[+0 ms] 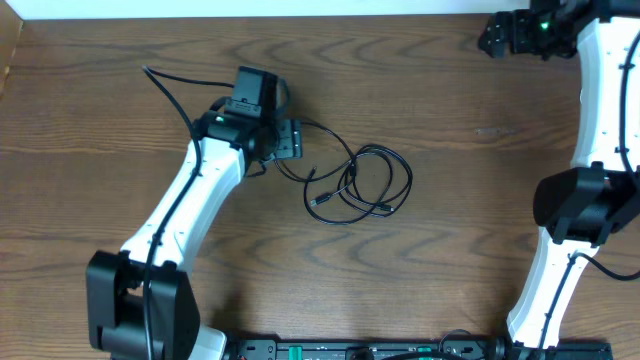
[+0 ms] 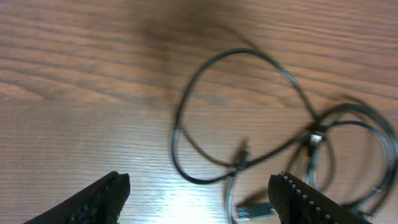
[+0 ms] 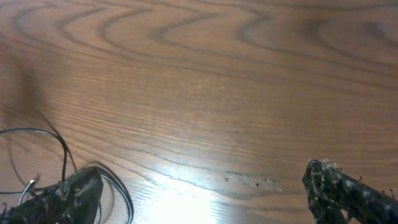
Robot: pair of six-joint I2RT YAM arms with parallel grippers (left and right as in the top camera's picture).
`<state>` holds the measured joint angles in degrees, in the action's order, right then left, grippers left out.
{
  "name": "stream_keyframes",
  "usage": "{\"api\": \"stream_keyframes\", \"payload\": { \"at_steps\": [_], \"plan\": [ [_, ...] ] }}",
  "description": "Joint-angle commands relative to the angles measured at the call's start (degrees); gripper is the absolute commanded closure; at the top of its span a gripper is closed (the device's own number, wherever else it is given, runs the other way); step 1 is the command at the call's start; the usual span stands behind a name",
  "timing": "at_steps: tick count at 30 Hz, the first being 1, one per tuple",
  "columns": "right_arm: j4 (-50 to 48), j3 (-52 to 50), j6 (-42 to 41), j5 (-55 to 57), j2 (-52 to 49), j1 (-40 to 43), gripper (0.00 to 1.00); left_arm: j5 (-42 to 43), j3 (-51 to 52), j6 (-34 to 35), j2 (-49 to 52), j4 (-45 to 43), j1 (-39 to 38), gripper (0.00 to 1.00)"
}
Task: Untangle cables
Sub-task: 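Lower the left gripper onto the black cable pile and grasp it, then lift a black cable upward with the left gripper toward the top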
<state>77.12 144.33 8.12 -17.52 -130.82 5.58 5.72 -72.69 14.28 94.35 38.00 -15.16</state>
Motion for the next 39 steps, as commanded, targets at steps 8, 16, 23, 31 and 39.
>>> {"api": "stream_keyframes", "payload": {
  "at_steps": [8, 16, 23, 31, 39],
  "plan": [
    [2.49, 0.02, -0.79, 1.31, 0.02, -4.09, 0.01, -0.57, -0.5, -2.14, 9.64, -0.15, 0.31, 0.76],
    [2.54, -0.02, -0.76, 1.31, 0.02, -6.64, 0.01, -0.61, 0.2, -0.48, 9.81, -3.48, 0.2, 0.76],
    [2.38, -0.02, -0.79, 0.04, -0.02, -7.23, 0.01, -0.79, 0.63, -0.48, 11.21, -5.29, 0.2, 0.76],
    [2.34, -0.02, -0.79, -3.02, -0.02, -9.35, 0.01, -2.29, -2.75, -0.48, 3.04, -7.02, 0.17, 0.92],
    [1.81, -0.04, -0.79, -4.61, -0.04, -13.57, 0.01, -1.64, -3.96, 5.53, -22.38, -16.83, 0.2, 0.93]
  ]
}}
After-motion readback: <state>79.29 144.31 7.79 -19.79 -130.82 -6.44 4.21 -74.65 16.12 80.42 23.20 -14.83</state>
